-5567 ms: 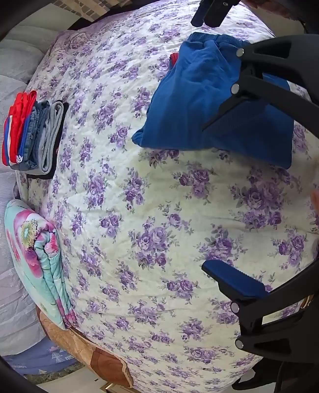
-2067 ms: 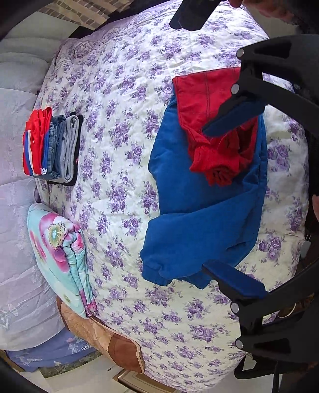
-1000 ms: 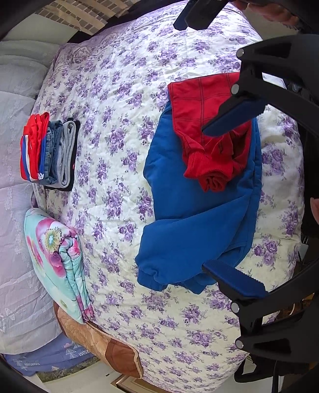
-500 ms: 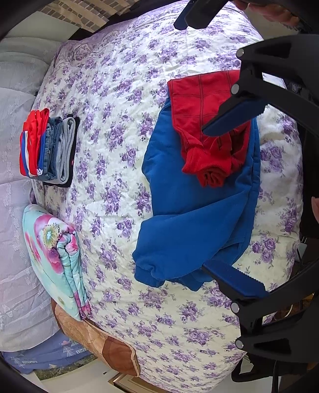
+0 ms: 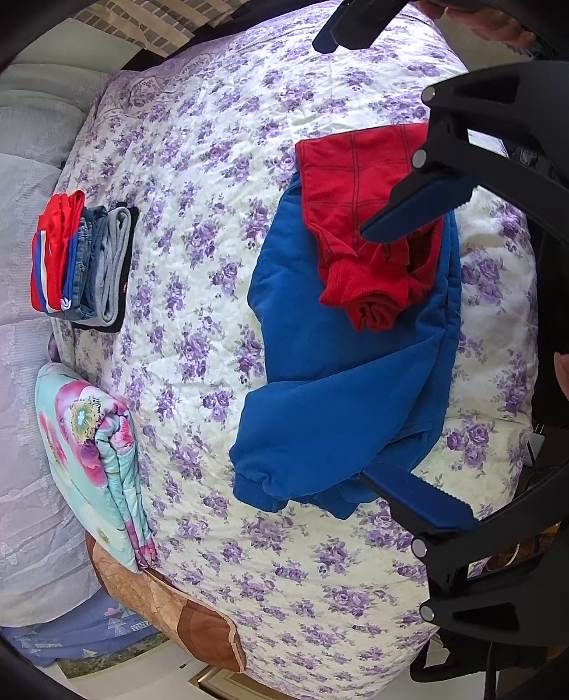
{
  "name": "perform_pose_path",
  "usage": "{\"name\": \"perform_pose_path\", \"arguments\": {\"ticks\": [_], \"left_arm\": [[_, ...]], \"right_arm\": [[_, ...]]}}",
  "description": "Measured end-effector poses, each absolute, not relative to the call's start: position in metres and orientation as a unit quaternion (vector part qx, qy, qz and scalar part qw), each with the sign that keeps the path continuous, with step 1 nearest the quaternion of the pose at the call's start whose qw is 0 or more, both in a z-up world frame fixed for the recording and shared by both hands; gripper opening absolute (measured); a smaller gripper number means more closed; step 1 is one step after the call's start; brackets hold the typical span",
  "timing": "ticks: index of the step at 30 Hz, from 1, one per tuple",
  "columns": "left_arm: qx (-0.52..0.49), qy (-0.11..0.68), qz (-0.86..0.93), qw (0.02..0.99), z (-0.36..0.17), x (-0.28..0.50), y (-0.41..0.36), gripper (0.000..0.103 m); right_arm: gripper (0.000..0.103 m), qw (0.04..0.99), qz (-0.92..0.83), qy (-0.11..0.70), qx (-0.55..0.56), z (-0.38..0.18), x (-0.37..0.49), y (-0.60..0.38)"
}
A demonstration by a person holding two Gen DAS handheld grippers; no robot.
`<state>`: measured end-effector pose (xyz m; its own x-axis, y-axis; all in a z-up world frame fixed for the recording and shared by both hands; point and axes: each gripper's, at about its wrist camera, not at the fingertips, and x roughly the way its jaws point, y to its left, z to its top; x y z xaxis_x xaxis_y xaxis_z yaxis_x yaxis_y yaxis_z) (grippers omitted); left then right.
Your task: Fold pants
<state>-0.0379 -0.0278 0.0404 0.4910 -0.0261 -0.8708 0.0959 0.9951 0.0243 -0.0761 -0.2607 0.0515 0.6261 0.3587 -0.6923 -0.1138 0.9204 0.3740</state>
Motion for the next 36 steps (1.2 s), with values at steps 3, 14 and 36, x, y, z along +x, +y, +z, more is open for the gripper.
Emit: {"name": "perform_pose_path", "arguments": {"ticks": [3, 14, 36], "left_arm": [[0.032, 0.508, -0.033, 0.860, 0.037, -0.039, -0.026, 0.098], [0.024, 0.518, -0.023, 0.855, 0.033, -0.036, -0.009, 0.098], [-0.061, 0.552, 0.040, 0.830, 0.014, -0.029, 0.090, 0.098]], "right_arm": [[0.099, 0.886, 0.138, 0.416, 0.151, 0.048, -0.076, -0.257], [0.099, 0.872, 0.180, 0.436, 0.127, 0.040, -0.063, -0.225], [0.077, 0.831, 0.224, 0.509, -0.017, -0.044, -0.026, -0.118]]}}
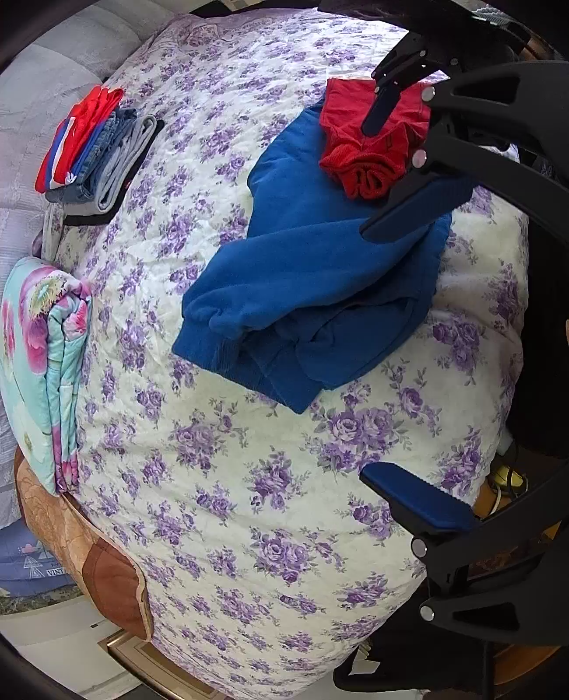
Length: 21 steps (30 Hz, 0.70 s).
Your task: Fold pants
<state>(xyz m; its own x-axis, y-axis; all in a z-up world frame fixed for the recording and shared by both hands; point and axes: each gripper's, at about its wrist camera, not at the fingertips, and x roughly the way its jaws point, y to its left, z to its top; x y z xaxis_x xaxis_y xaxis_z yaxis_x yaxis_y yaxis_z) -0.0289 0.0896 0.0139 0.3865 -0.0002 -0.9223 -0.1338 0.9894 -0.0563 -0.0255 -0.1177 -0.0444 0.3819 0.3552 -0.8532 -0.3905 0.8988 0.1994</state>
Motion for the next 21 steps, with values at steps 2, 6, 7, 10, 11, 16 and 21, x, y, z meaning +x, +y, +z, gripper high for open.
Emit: {"name": "perform_pose_path", "arguments": {"ticks": [2, 6, 7, 10, 11, 16, 21], "left_arm": [[-0.074, 0.558, 0.039, 0.826, 0.011, -0.029, 0.097, 0.098], [-0.085, 0.568, 0.039, 0.818, 0.005, -0.028, 0.102, 0.098], [-0.085, 0.569, 0.038, 0.817, 0.003, -0.027, 0.101, 0.098], [-0.086, 0.573, 0.032, 0.815, 0.000, -0.025, 0.097, 0.098], [-0.085, 0.574, 0.028, 0.814, -0.001, -0.024, 0.094, 0.098], [-0.088, 0.584, 0.000, 0.807, -0.010, -0.015, 0.076, 0.098], [-0.117, 0.590, -0.022, 0.798, -0.019, 0.000, 0.063, 0.098]], "right_arm": [[0.074, 0.825, 0.218, 0.519, -0.040, -0.057, -0.023, -0.112], [0.051, 0.826, 0.200, 0.518, -0.100, -0.076, -0.026, -0.104], [0.047, 0.828, 0.203, 0.514, -0.099, -0.076, -0.027, -0.108], [0.029, 0.832, 0.215, 0.510, -0.034, -0.063, -0.028, -0.132], [0.027, 0.835, 0.216, 0.506, -0.012, -0.056, -0.030, -0.142], [0.026, 0.861, 0.178, 0.471, 0.070, -0.012, -0.048, -0.203], [0.025, 0.880, 0.100, 0.441, 0.149, 0.017, -0.068, -0.285]]}}
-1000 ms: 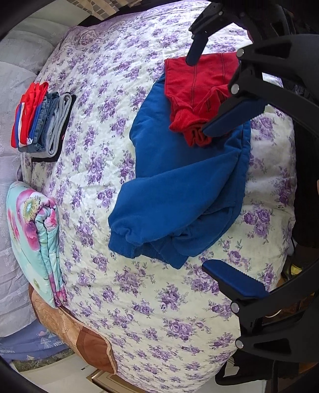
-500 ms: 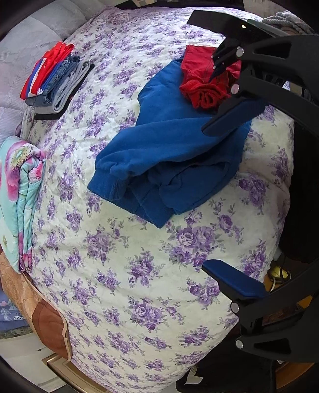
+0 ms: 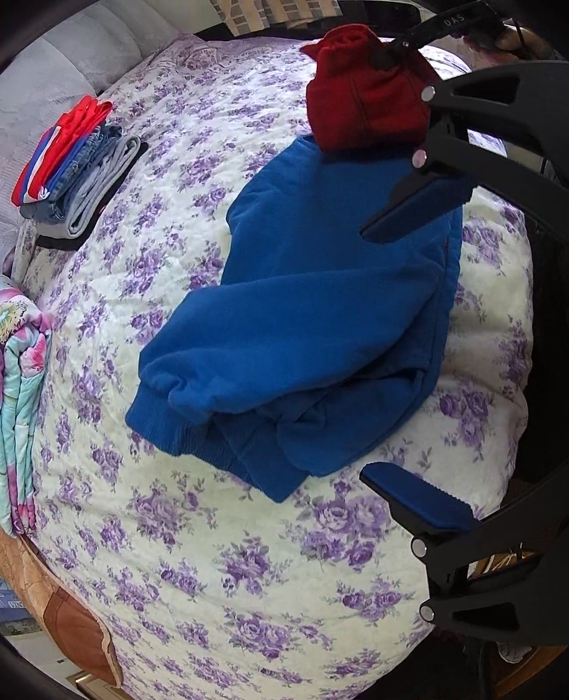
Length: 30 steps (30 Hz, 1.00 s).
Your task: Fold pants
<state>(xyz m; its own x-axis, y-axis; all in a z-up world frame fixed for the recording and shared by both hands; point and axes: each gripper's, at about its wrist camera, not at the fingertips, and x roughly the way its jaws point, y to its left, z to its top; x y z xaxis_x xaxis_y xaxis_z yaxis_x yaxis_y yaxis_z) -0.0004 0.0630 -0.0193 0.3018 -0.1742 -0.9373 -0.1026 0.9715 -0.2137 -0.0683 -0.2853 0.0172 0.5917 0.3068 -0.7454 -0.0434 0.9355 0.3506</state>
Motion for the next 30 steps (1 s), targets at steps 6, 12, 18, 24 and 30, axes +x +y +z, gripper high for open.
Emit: {"name": "perform_pose_path", "arguments": {"ticks": [6, 12, 18, 24, 30], "left_arm": [[-0.119, 0.591, -0.019, 0.798, -0.030, 0.021, 0.048, 0.098], [-0.118, 0.600, -0.021, 0.791, -0.044, 0.038, 0.043, 0.097], [-0.156, 0.607, -0.015, 0.779, -0.051, 0.043, 0.053, 0.048], [-0.188, 0.589, -0.029, 0.785, -0.040, 0.039, 0.070, 0.027], [-0.221, 0.568, -0.033, 0.792, -0.027, 0.032, 0.088, 0.022]], "right_arm": [[0.026, 0.882, -0.023, 0.423, 0.205, 0.014, -0.095, -0.382], [0.042, 0.865, -0.083, 0.422, 0.257, -0.003, -0.114, -0.428], [0.053, 0.880, -0.092, 0.399, 0.241, 0.012, -0.121, -0.430], [0.055, 0.872, -0.055, 0.415, 0.254, 0.013, -0.128, -0.422], [0.055, 0.846, -0.064, 0.438, 0.296, -0.011, -0.151, -0.423]]}}
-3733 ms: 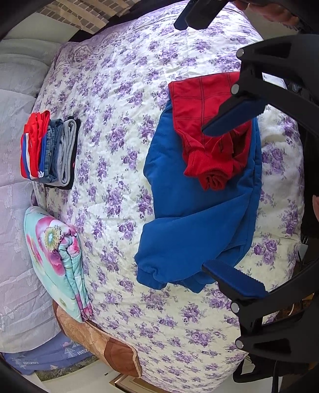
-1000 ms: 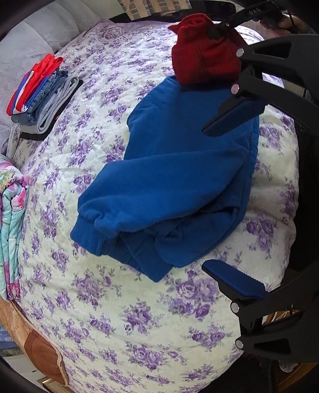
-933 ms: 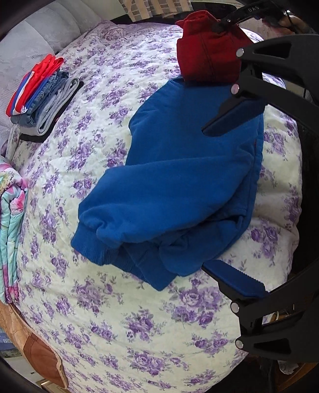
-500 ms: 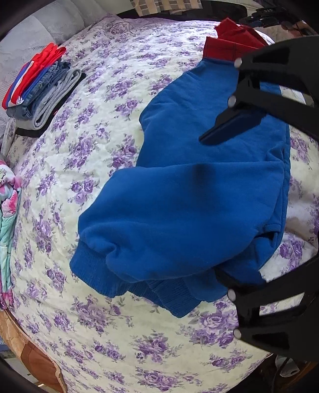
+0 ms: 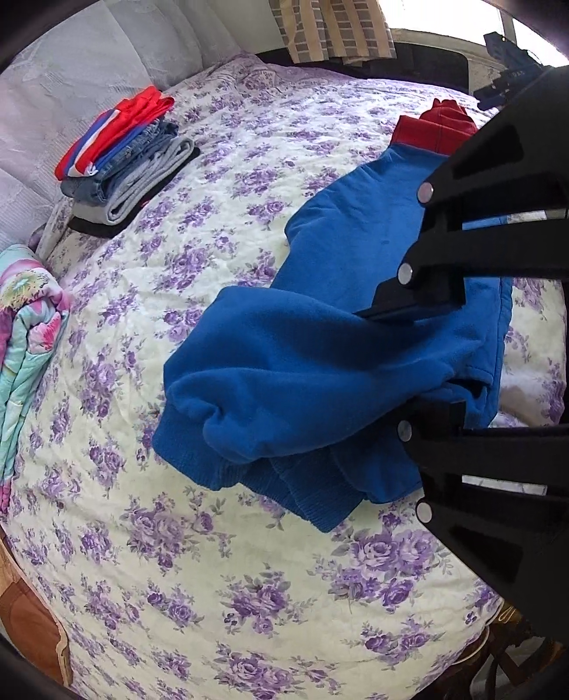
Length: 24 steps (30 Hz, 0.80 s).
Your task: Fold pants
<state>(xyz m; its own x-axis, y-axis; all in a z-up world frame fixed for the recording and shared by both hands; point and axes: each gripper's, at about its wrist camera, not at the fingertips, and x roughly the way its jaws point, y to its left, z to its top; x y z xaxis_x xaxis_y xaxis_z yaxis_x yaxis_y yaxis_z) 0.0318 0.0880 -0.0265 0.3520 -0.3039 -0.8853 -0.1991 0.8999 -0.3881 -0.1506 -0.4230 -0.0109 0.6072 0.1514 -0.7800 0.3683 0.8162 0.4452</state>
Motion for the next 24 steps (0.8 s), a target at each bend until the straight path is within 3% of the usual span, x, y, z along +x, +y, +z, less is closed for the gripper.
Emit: {"name": "perform_pose_path", "arguments": {"ticks": [7, 9, 11, 13, 16, 17, 18, 21, 24], "left_arm": [[-0.239, 0.544, -0.046, 0.803, 0.001, 0.032, 0.105, 0.022], [-0.234, 0.543, -0.049, 0.805, 0.004, 0.032, 0.107, 0.022], [-0.233, 0.543, -0.049, 0.805, 0.005, 0.033, 0.110, 0.021], [-0.229, 0.534, -0.048, 0.812, 0.010, 0.035, 0.117, 0.014], [-0.208, 0.533, -0.055, 0.818, 0.022, 0.047, 0.121, 0.014], [-0.185, 0.548, -0.061, 0.813, 0.021, 0.053, 0.118, 0.014], [-0.165, 0.561, -0.059, 0.809, 0.019, 0.057, 0.116, 0.014], [-0.161, 0.565, -0.032, 0.809, 0.010, 0.046, 0.122, 0.015], [-0.209, 0.568, -0.011, 0.796, -0.003, 0.032, 0.126, 0.029]], "right_arm": [[0.054, 0.807, -0.074, 0.459, 0.364, -0.045, -0.147, -0.420], [0.048, 0.806, -0.102, 0.444, 0.378, -0.048, -0.153, -0.423], [0.048, 0.807, -0.117, 0.438, 0.378, -0.048, -0.153, -0.425], [0.047, 0.805, -0.121, 0.452, 0.364, -0.055, -0.144, -0.423], [0.034, 0.789, -0.122, 0.460, 0.389, -0.071, -0.134, -0.426], [0.020, 0.791, -0.118, 0.453, 0.394, -0.070, -0.134, -0.426], [0.014, 0.798, -0.111, 0.447, 0.388, -0.066, -0.133, -0.424], [0.008, 0.821, -0.077, 0.439, 0.357, -0.043, -0.125, -0.422], [0.008, 0.835, -0.045, 0.424, 0.348, -0.012, -0.107, -0.434]]}}
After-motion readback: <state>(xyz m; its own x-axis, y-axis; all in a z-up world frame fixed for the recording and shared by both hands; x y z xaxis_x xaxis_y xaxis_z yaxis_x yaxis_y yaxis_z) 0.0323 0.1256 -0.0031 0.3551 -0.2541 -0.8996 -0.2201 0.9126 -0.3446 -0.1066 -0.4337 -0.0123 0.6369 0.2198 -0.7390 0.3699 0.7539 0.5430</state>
